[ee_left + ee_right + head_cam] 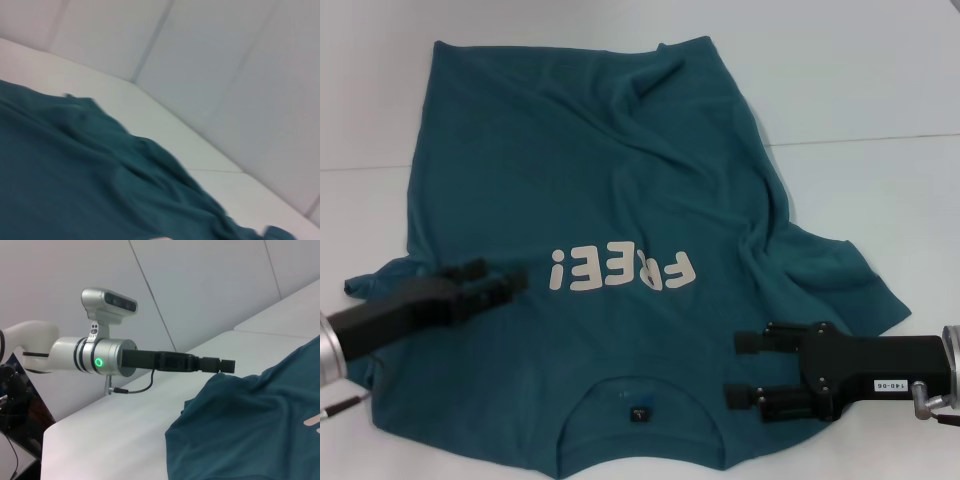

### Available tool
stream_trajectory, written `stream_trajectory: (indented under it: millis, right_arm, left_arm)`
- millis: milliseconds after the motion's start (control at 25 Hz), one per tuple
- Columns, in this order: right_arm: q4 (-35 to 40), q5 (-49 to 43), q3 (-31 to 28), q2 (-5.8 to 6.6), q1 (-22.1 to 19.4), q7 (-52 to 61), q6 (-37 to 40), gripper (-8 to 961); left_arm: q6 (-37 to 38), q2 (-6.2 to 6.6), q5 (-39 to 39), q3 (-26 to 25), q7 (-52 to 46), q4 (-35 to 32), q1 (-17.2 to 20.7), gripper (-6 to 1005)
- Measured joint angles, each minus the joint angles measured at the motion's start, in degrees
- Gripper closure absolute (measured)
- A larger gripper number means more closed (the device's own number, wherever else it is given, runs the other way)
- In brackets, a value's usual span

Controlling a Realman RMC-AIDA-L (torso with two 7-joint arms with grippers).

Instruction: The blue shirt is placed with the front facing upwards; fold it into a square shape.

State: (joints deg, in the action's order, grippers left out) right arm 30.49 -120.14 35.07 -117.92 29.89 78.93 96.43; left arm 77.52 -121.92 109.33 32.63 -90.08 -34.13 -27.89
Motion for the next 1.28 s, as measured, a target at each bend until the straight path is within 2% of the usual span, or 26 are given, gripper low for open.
stream_trajectory:
  millis: [360, 640, 1280]
  right_arm:
    - [0.0, 0.0, -0.7, -0.34, 0.0, 0.0, -0.1, 67]
    - [0.0, 0.1, -1.6, -0.59, -0.3, 0.0, -0.1, 67]
    - [0.0, 0.1, -2.3, -0.64, -0.4, 0.0, -0.5, 67]
  left_arm:
    - [-7.9, 1.05, 0.5, -0.2, -2.6, -2.5, 0.0, 114]
    - [-15.9, 1.23, 3.6, -0.5, -4.5, -3.0, 0.0, 113]
    - [-20.2, 1.32, 5.6, -1.1, -5.9, -4.2, 1.5, 113]
